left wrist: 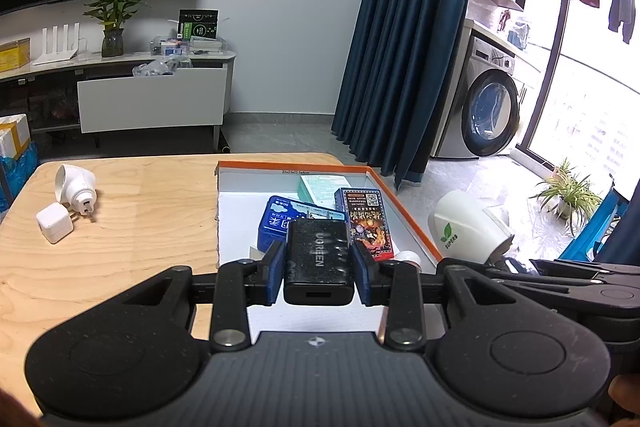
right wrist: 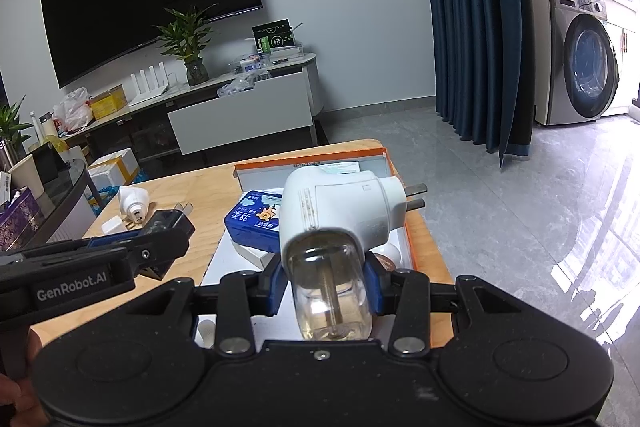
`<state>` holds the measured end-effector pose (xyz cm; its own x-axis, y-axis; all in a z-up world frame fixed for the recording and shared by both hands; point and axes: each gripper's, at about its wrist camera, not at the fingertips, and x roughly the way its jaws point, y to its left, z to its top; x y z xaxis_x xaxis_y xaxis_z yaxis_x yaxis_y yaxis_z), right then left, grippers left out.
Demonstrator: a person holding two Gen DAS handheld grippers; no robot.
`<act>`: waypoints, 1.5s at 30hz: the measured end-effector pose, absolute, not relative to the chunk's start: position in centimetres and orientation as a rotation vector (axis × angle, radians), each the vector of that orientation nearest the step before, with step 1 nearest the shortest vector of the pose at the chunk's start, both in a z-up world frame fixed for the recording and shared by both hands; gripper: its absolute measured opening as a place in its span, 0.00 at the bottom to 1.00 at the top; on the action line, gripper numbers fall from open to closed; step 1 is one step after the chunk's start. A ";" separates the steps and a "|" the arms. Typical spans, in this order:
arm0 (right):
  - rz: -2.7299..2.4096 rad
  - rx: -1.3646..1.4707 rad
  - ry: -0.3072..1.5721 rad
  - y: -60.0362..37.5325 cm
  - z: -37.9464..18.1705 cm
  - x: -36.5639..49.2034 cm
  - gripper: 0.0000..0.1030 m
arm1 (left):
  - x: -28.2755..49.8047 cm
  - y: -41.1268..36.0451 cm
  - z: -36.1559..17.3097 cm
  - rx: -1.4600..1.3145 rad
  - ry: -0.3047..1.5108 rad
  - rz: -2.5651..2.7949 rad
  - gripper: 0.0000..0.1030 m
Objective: Organize rigid objects
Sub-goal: 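Hold the black charger with the left gripper while the right holds the diffuser above the lid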
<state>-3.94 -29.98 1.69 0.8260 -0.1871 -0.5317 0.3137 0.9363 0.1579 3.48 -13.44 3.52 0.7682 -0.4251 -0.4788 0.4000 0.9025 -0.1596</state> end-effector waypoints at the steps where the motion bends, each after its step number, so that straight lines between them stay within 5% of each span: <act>1: -0.269 0.245 0.538 -30.0 1.7 -3.9 0.47 | 3.5 -13.4 3.5 -0.049 0.532 -0.448 0.35; 45: -0.263 0.249 0.547 -30.9 1.9 -2.6 0.47 | 4.9 -14.5 4.2 -0.033 0.549 -0.454 0.35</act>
<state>-2.60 -30.86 1.86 0.8223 -0.1785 -0.5404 0.3100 0.9368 0.1623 4.92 -14.55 4.16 0.7567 -0.4251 -0.4967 0.4079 0.9007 -0.1496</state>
